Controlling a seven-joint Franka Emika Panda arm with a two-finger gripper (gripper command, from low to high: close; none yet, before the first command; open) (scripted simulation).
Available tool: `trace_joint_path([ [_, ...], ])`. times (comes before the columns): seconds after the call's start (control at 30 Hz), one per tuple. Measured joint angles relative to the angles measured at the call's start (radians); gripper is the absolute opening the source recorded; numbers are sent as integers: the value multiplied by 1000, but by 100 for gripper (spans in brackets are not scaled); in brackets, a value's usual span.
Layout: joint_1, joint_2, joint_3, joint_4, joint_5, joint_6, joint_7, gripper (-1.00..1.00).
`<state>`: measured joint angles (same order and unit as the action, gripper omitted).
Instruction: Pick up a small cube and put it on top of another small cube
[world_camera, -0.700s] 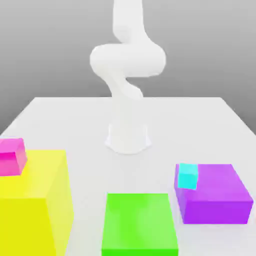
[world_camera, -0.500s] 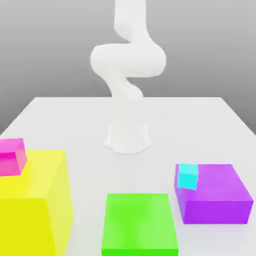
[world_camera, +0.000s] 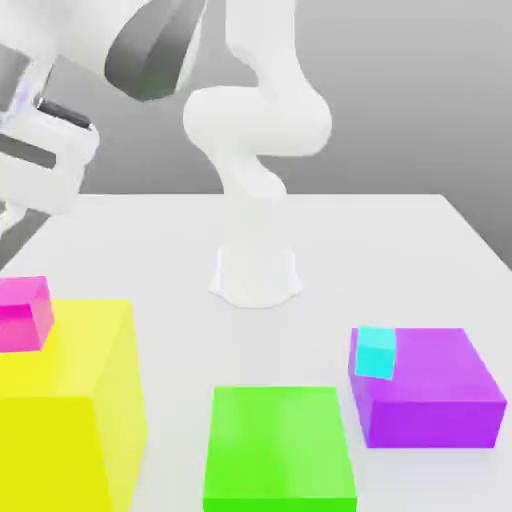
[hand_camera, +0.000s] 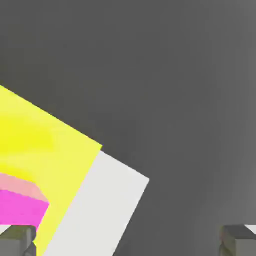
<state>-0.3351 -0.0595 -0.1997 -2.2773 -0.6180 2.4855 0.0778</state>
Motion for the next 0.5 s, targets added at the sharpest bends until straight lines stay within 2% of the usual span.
trace_joint_path([
  [0.23,-139,214,-36,-18,1,131,-340,0],
  [0.33,-190,255,-41,-80,117,187,-323,0],
  [0.5,-237,252,-44,-188,322,236,-141,0],
])
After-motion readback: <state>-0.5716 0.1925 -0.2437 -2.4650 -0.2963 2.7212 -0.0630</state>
